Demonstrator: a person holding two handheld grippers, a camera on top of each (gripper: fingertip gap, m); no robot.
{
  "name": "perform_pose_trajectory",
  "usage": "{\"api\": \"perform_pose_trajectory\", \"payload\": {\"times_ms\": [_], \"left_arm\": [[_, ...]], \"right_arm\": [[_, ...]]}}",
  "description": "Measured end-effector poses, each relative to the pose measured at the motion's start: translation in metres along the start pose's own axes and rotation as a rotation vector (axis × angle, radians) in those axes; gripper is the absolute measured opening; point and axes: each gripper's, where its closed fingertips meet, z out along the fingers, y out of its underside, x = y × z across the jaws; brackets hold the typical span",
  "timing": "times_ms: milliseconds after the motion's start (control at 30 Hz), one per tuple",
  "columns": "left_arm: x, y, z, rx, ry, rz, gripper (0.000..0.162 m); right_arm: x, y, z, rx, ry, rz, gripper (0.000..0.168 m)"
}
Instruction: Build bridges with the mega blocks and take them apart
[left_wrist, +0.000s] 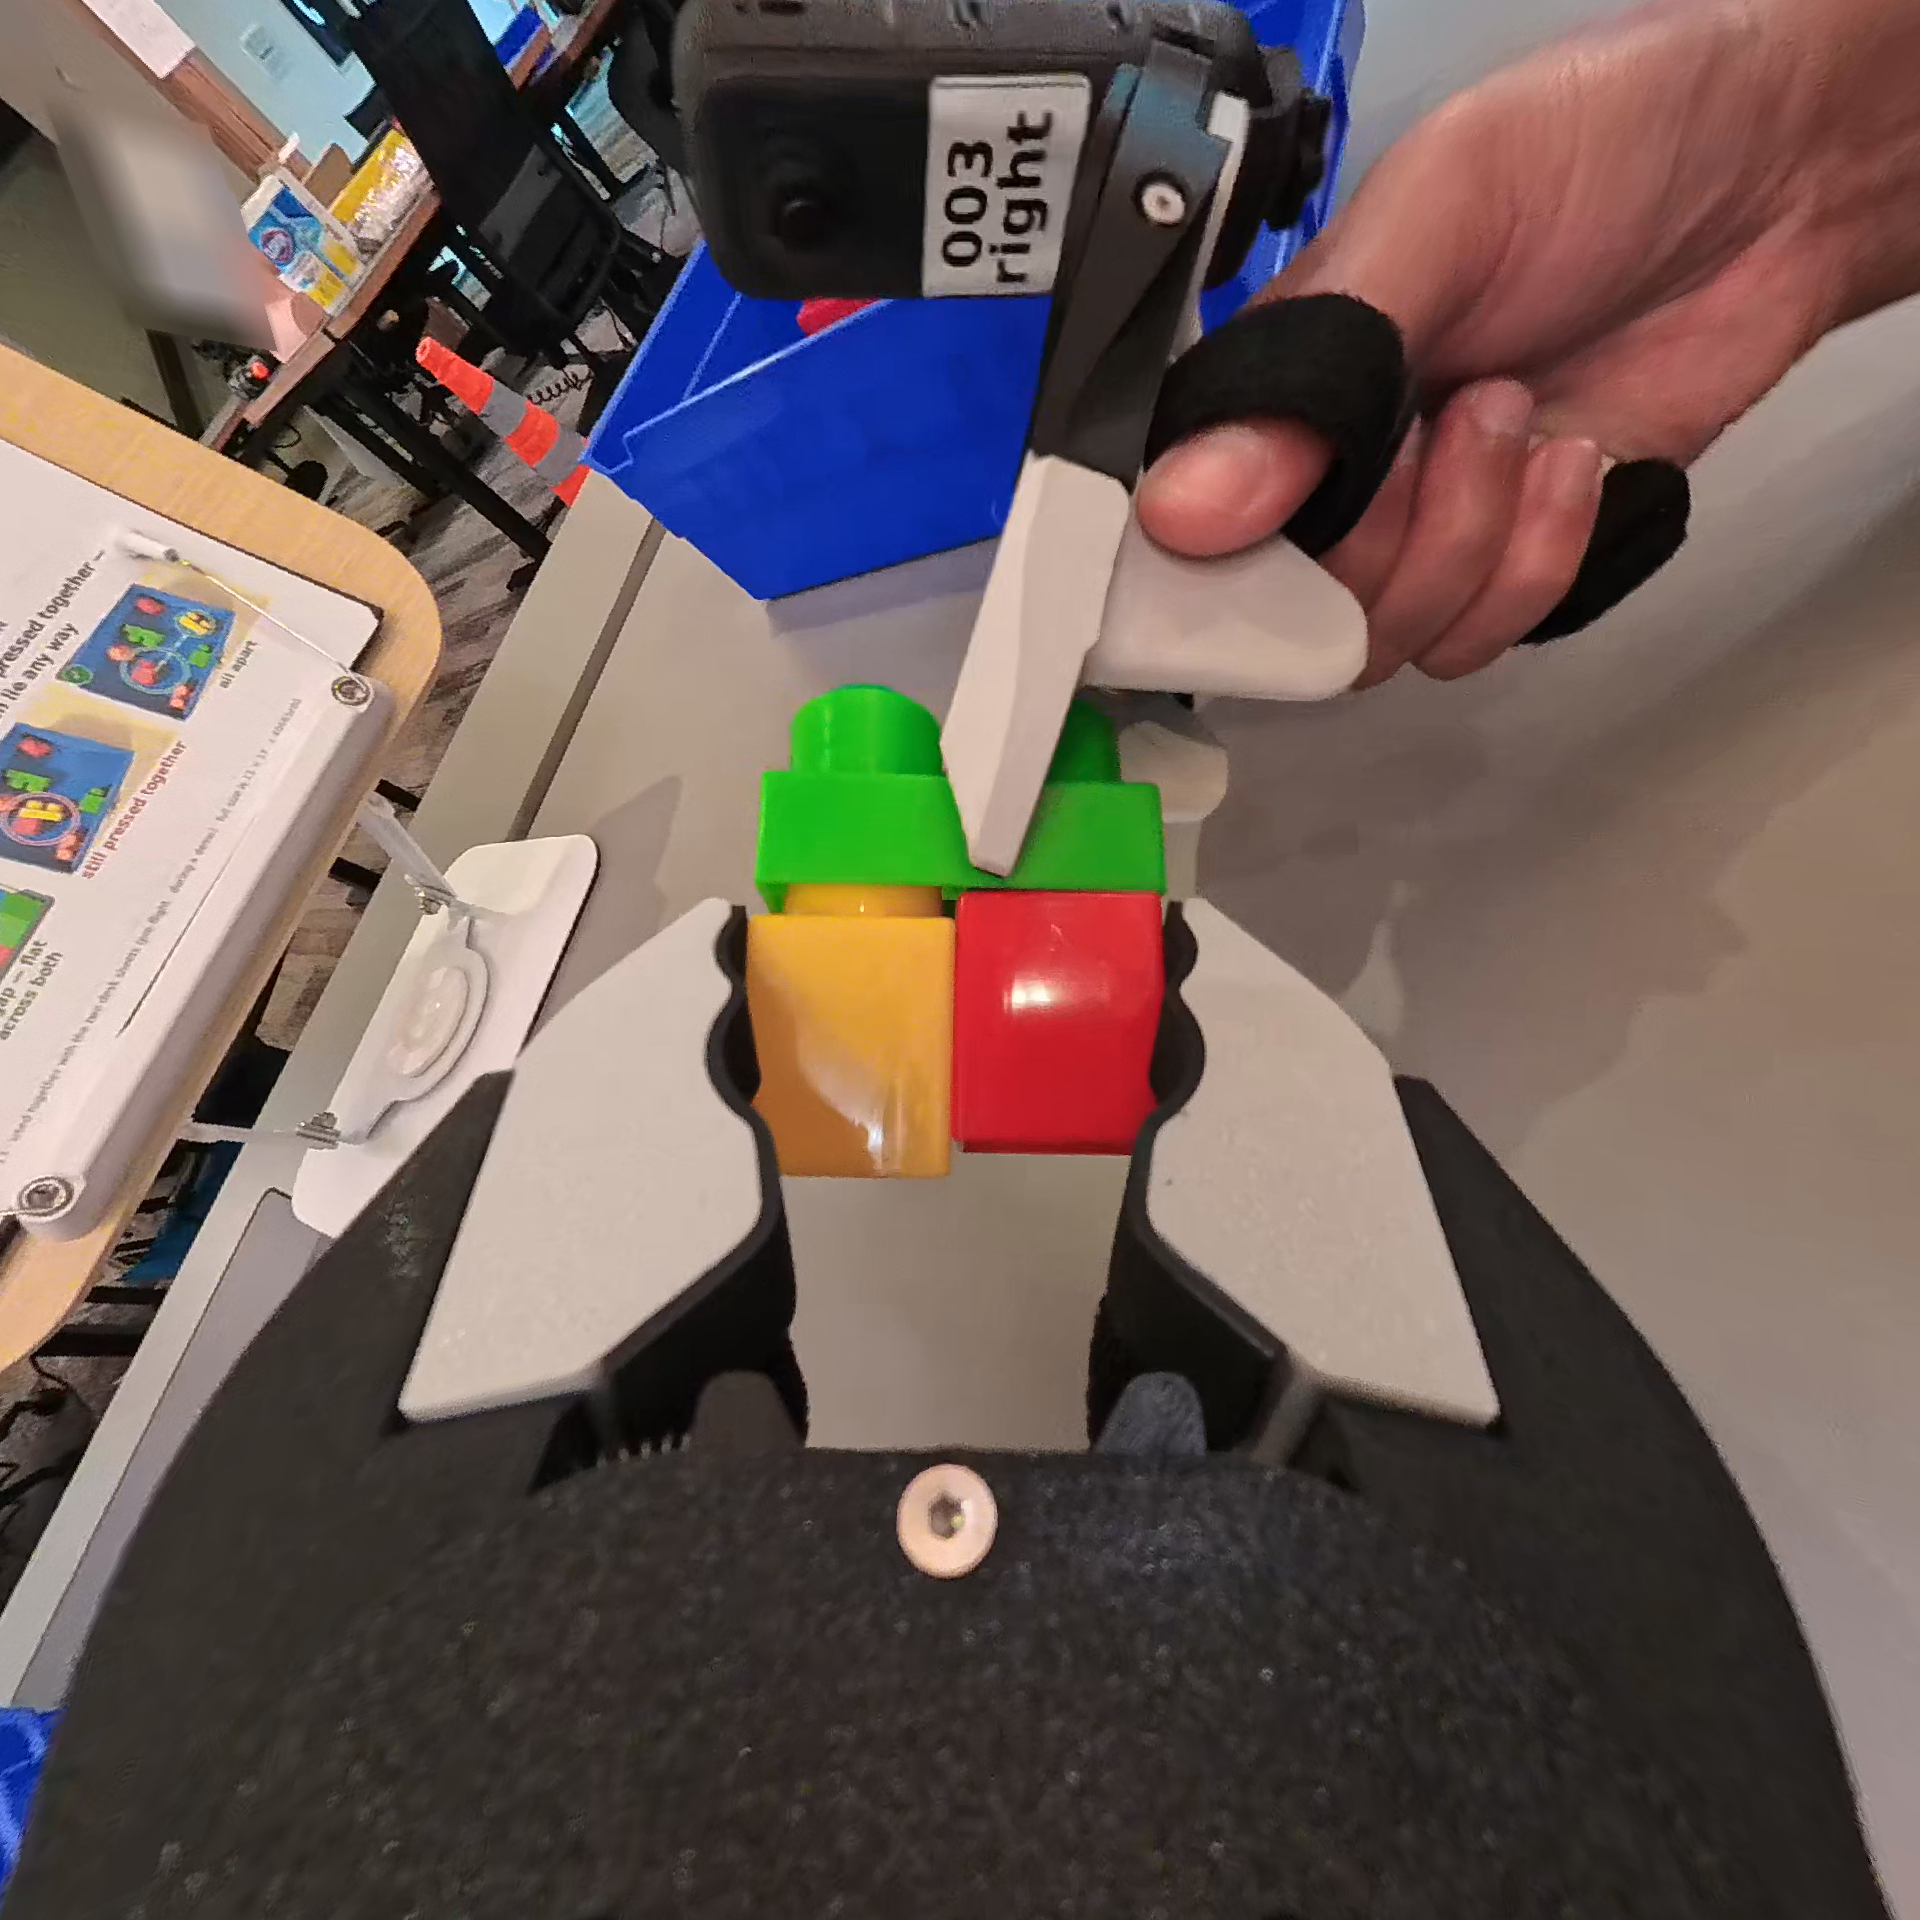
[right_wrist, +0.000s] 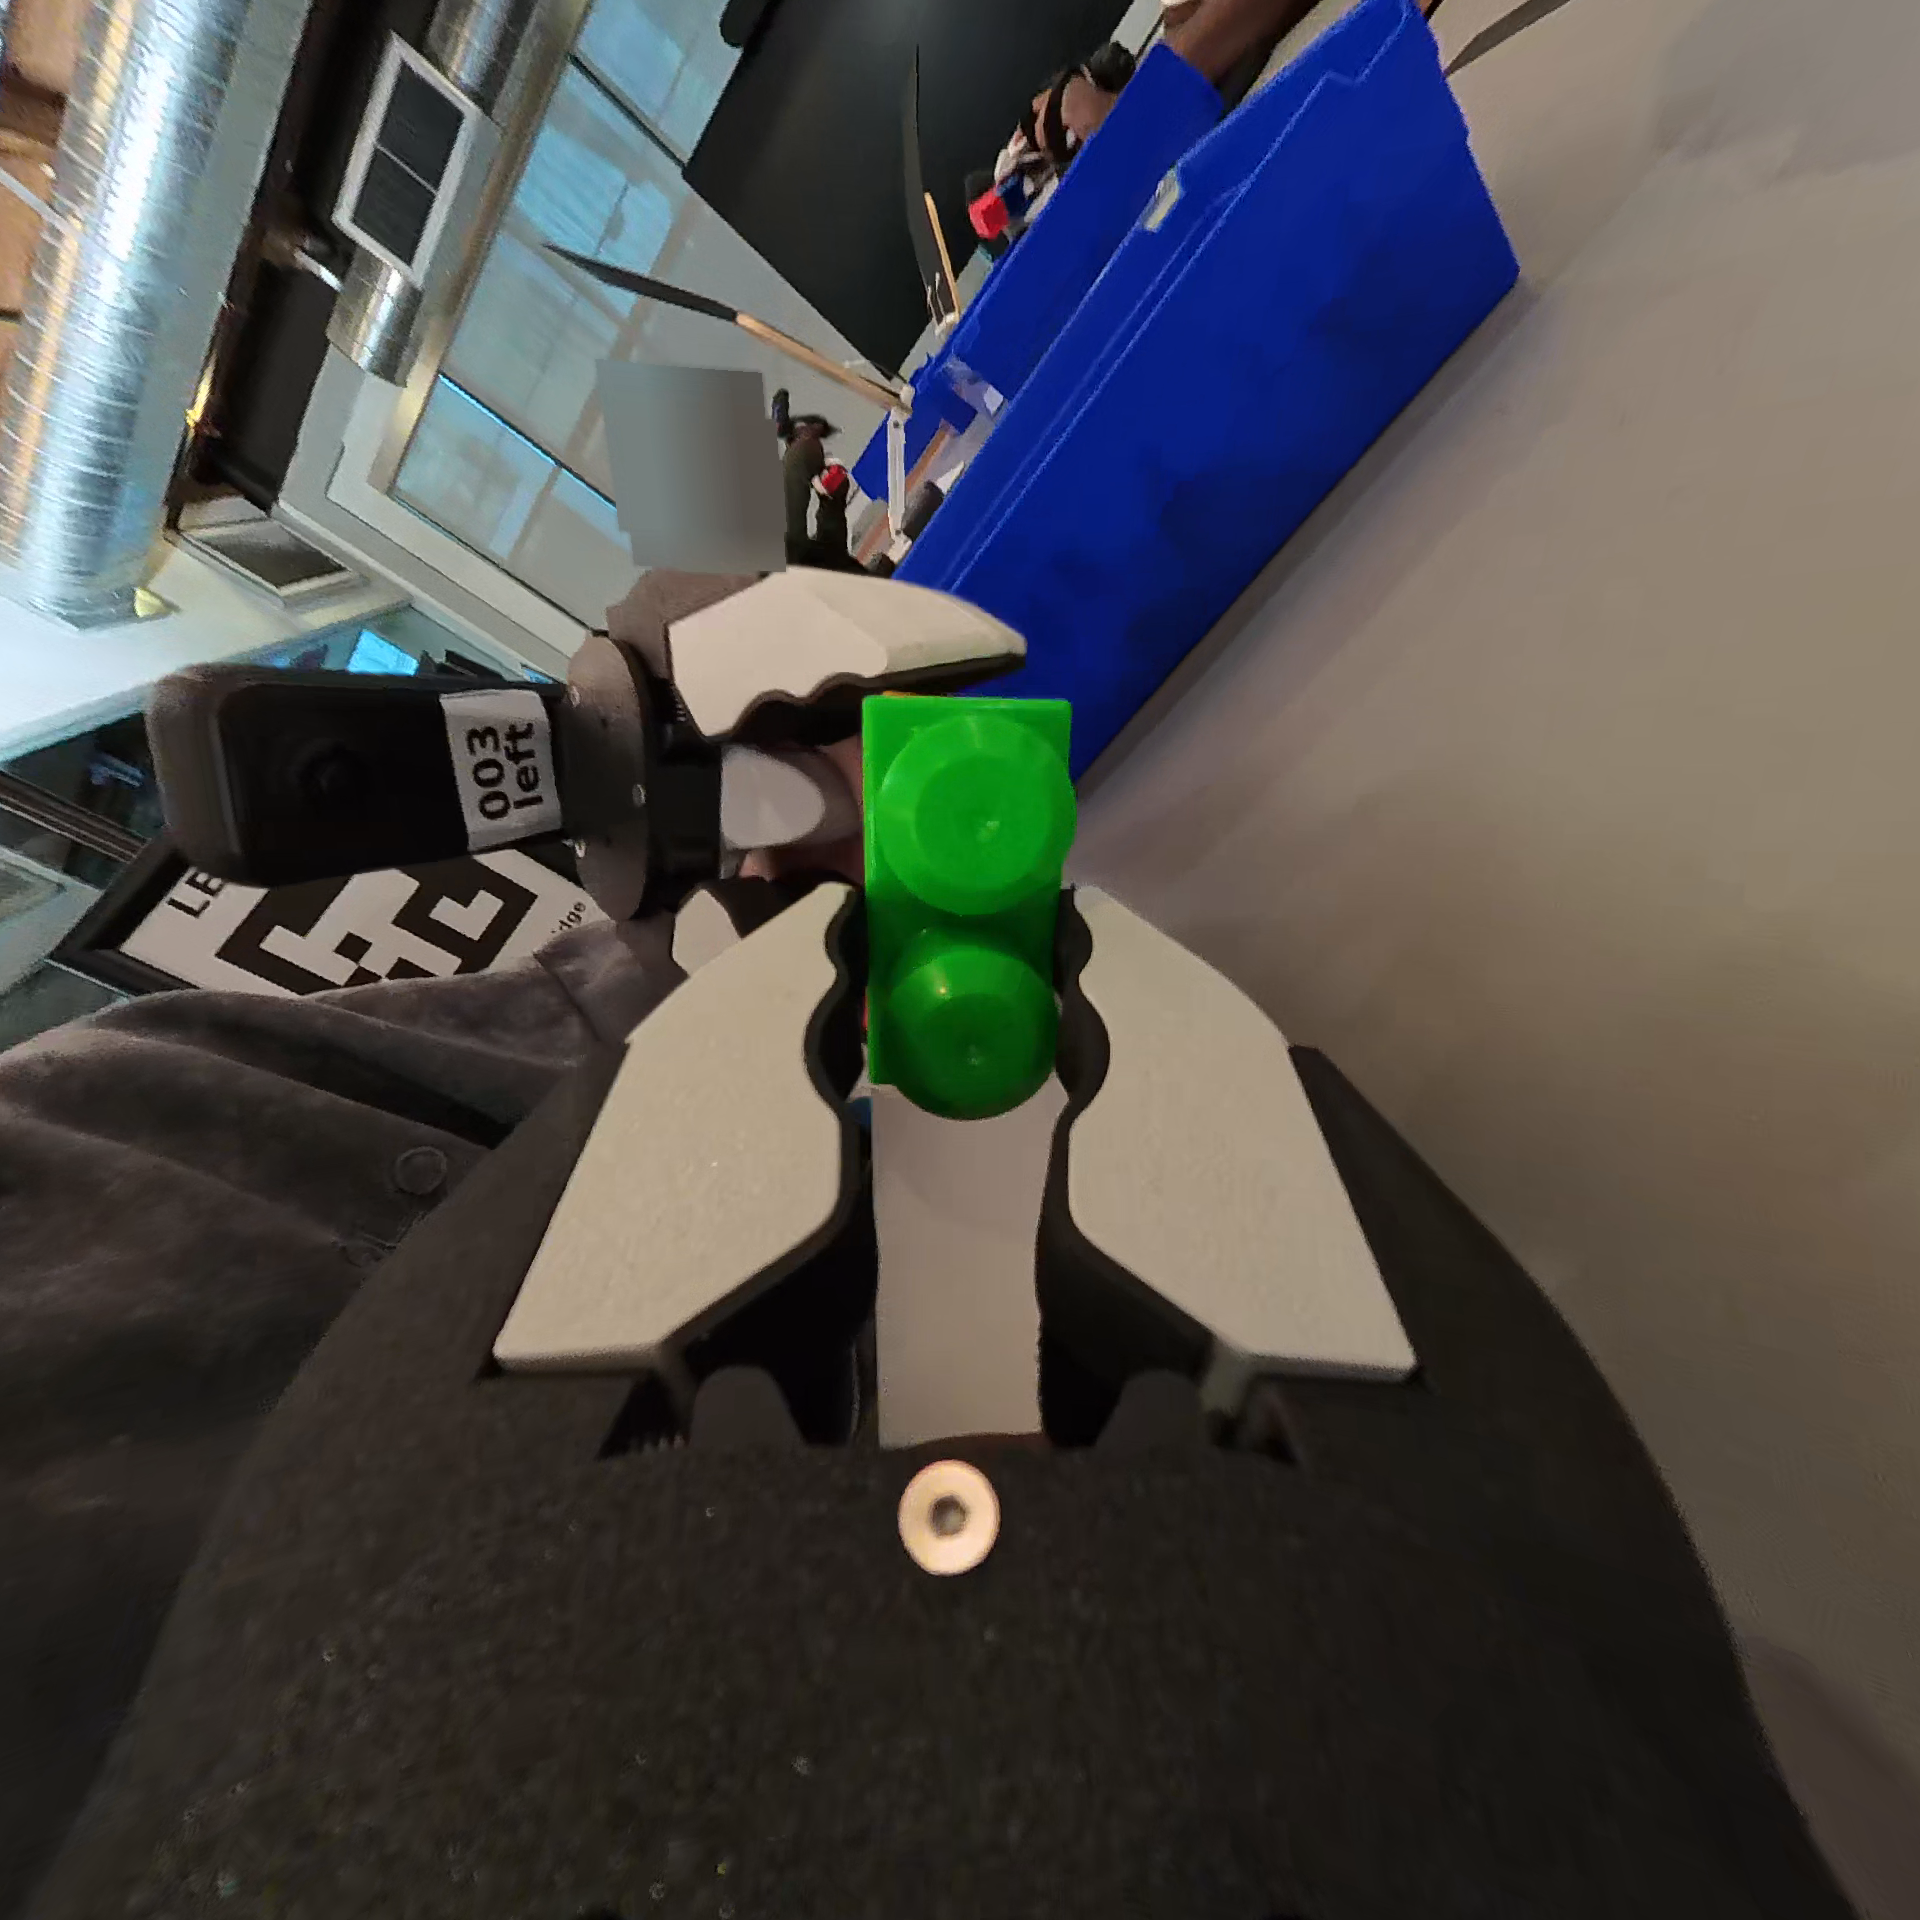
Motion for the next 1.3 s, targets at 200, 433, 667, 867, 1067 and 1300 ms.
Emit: {"api": "perform_pose_trajectory", "payload": {"times_ms": [200,433,667,867,1067,1300], "left_arm": [[0.004,0.005,0.002,-0.024,0.013,0.017,0.074],[0.007,0.005,0.004,-0.023,0.019,0.014,0.074],[0.005,0.005,0.004,-0.032,0.008,0.043,0.074],[-0.005,-0.003,-0.005,-0.043,-0.055,0.052,0.074],[-0.014,-0.006,-0.026,0.079,0.008,-0.318,0.073],[-0.016,-0.006,-0.025,0.329,0.431,-1.048,0.071]], "right_arm": [[0.005,0.004,0.002,-0.021,0.006,0.006,0.034],[0.006,0.008,0.004,-0.033,-0.020,0.034,0.034],[0.007,0.006,0.005,-0.028,-0.004,0.024,0.034],[0.004,-0.004,0.003,0.022,-0.032,0.019,0.034],[0.010,-0.011,-0.013,0.081,0.003,-0.045,0.034],[-0.006,-0.011,-0.012,0.101,0.035,-0.256,0.034]]}}
